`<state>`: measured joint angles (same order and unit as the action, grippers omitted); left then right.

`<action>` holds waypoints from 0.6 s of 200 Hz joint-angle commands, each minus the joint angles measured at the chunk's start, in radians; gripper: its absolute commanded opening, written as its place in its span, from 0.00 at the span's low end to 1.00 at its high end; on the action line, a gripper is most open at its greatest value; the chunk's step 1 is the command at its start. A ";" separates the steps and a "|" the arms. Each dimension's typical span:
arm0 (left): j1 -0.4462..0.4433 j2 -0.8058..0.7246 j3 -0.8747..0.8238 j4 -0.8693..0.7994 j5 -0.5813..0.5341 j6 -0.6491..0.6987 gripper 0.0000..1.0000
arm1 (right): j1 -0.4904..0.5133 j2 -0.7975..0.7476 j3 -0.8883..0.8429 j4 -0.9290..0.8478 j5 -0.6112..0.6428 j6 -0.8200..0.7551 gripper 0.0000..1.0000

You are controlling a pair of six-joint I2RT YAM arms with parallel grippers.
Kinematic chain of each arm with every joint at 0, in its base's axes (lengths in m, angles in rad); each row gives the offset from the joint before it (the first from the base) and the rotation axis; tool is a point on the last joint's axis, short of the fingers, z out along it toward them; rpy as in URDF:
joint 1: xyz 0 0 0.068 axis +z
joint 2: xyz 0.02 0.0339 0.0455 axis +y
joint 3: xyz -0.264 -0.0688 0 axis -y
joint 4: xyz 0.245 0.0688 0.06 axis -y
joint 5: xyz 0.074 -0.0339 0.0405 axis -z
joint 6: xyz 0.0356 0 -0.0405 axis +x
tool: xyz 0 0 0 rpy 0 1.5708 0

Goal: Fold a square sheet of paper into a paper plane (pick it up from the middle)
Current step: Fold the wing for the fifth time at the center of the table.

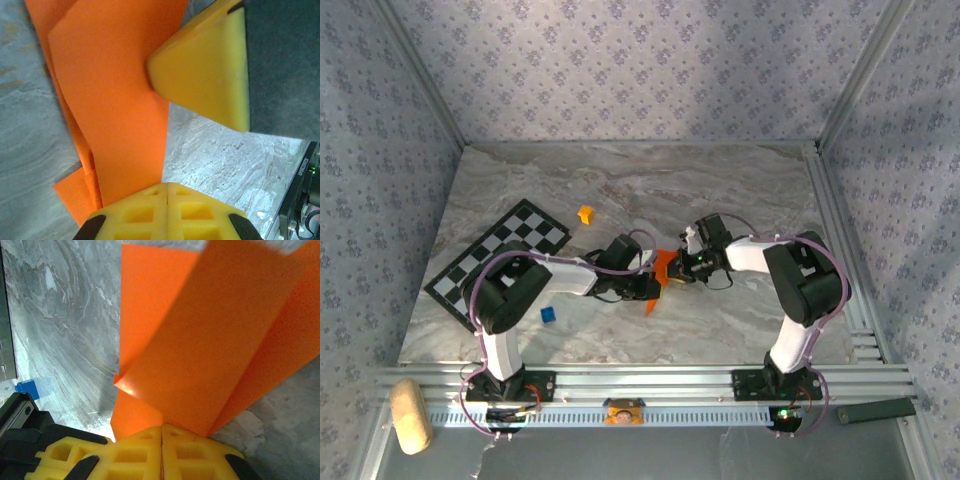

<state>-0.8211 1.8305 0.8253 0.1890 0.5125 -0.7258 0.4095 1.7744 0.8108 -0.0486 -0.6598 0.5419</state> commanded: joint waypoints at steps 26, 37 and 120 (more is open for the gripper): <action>-0.014 0.062 -0.070 -0.129 -0.034 0.000 0.00 | -0.077 0.040 0.045 -0.006 0.074 0.018 0.09; -0.014 0.065 -0.073 -0.123 -0.034 -0.002 0.00 | -0.086 0.042 0.053 -0.013 0.080 0.019 0.09; -0.017 0.072 -0.070 -0.120 -0.030 -0.003 0.00 | -0.159 0.099 0.131 -0.086 0.173 0.058 0.10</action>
<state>-0.8211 1.8351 0.8097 0.2398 0.5194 -0.7273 0.2943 1.8309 0.9138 -0.1204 -0.6212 0.5724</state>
